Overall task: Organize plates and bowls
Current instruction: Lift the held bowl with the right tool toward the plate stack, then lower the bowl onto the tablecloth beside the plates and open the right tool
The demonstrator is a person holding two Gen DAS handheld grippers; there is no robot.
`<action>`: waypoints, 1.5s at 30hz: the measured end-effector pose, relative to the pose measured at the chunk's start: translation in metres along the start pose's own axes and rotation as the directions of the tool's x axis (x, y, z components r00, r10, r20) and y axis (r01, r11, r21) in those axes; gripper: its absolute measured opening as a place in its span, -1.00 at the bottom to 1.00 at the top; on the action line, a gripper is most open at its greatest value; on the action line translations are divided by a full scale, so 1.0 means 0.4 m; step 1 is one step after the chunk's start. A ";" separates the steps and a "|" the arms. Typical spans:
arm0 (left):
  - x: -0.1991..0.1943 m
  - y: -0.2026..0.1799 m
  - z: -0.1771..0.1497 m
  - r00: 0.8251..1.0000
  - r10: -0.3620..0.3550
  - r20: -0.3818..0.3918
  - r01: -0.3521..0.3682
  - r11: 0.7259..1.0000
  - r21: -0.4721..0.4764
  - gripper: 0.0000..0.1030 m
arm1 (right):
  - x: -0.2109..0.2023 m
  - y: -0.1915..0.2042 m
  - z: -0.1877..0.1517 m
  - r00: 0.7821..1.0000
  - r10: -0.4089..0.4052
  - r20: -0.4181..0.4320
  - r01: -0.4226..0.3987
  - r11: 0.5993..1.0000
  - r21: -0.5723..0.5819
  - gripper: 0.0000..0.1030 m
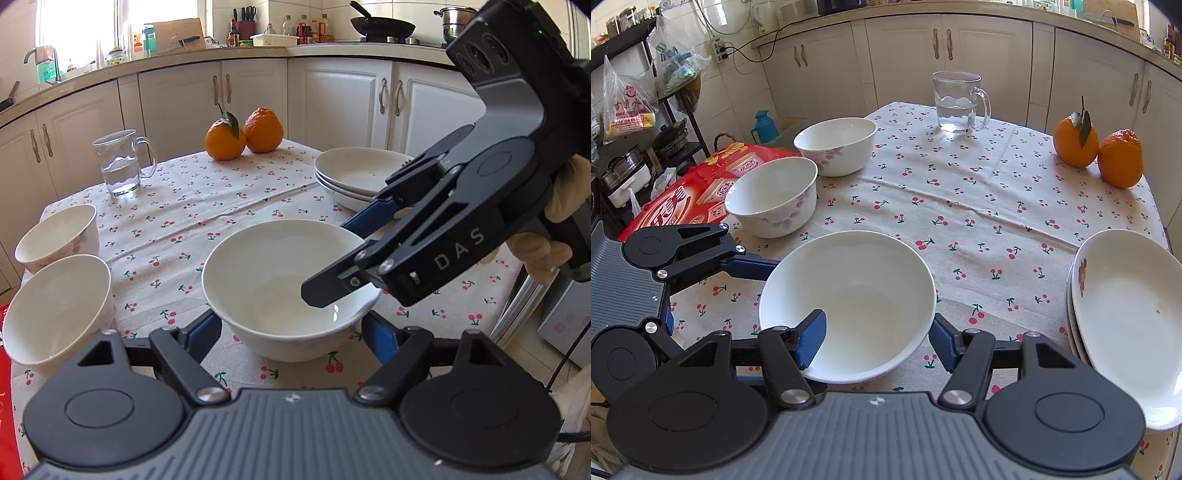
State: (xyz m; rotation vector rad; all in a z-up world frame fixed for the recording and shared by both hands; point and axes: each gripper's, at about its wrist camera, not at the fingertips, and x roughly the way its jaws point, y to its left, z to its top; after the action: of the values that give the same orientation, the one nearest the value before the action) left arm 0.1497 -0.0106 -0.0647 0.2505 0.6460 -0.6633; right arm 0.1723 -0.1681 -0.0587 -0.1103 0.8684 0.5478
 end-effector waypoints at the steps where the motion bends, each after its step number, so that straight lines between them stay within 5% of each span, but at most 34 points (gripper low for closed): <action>1: 0.000 -0.001 0.000 1.000 0.001 0.000 -0.001 1.000 0.001 0.60 | 0.000 0.001 0.000 1.000 -0.001 0.000 0.001 1.000 -0.002 0.30; 6: 0.000 -0.003 -0.003 1.000 0.006 0.001 -0.006 1.000 0.005 0.63 | -0.001 0.002 -0.001 1.000 0.001 0.002 -0.001 1.000 0.003 0.33; 8: -0.003 -0.003 -0.004 1.000 0.013 0.012 -0.013 1.000 0.006 0.81 | 0.001 0.003 -0.001 1.000 0.008 0.000 -0.008 1.000 0.005 0.42; 10: -0.011 0.001 -0.003 1.000 0.008 0.022 -0.008 1.000 -0.002 0.90 | -0.001 0.007 -0.001 1.000 0.004 0.008 -0.004 1.000 0.005 0.81; 13: -0.022 0.004 -0.002 1.000 0.010 0.027 -0.009 1.000 -0.008 0.90 | -0.008 0.012 -0.001 1.000 -0.004 0.025 0.004 1.000 0.001 0.95; 27: -0.121 0.041 -0.034 0.993 0.104 0.059 -0.100 0.993 -0.070 0.96 | -0.033 0.058 0.016 0.997 -0.049 0.061 0.052 0.998 -0.036 1.00; 45: -0.168 0.189 -0.099 0.954 0.299 0.035 -0.286 0.936 -0.203 0.97 | 0.024 0.151 0.101 0.999 -0.002 0.040 0.008 0.988 -0.153 1.00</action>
State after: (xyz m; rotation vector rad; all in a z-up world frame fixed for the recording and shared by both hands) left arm 0.1389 0.0968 -0.0521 0.1367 0.5921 -0.3163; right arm 0.1752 -0.0997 -0.0322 -0.2405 0.7871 0.6100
